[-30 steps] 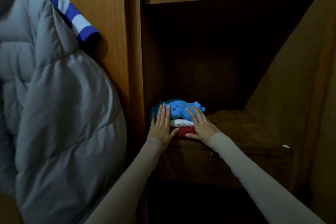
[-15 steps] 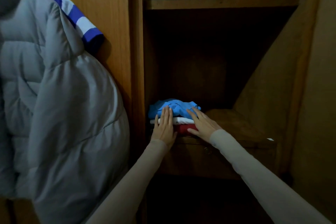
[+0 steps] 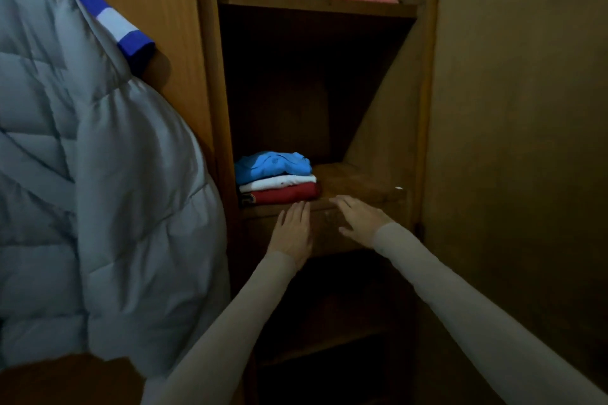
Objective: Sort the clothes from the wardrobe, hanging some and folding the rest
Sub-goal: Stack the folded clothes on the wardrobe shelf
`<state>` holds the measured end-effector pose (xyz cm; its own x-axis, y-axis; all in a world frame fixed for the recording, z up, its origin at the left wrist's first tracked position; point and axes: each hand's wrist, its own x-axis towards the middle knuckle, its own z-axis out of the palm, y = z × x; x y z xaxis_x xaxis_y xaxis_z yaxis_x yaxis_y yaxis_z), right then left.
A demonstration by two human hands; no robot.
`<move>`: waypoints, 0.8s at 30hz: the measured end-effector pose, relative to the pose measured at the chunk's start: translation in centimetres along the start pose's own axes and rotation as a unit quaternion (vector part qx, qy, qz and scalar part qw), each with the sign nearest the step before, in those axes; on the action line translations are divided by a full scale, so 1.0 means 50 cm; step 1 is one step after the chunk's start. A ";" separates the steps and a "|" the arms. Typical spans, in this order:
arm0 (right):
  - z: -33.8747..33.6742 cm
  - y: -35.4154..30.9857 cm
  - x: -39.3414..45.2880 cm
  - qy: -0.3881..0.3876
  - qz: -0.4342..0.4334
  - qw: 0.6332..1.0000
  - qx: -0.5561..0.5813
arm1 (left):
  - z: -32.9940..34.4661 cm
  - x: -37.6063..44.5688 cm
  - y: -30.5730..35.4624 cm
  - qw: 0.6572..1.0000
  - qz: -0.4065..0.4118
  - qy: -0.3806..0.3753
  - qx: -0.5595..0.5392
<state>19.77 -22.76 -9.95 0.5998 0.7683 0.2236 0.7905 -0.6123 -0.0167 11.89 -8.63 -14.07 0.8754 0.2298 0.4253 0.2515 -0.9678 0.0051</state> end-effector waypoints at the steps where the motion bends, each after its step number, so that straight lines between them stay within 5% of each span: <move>1: 0.004 0.000 -0.032 -0.002 0.017 1.000 0.003 | 0.005 -0.016 0.015 1.000 0.010 -0.004 -0.017; 11: 0.053 0.075 -0.415 -0.056 0.203 0.978 -0.009 | 0.086 -0.175 0.275 0.978 0.153 -0.081 -0.114; 24: 0.185 0.240 -0.949 -0.132 0.426 0.894 0.037 | 0.209 -0.458 0.750 0.894 0.324 -0.237 -0.200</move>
<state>1.95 -64.82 -29.79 0.9891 0.0528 -0.1378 0.0336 -0.9898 -0.1383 5.58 -49.10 -33.07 0.8840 -0.4668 0.0252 -0.4567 -0.8510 0.2594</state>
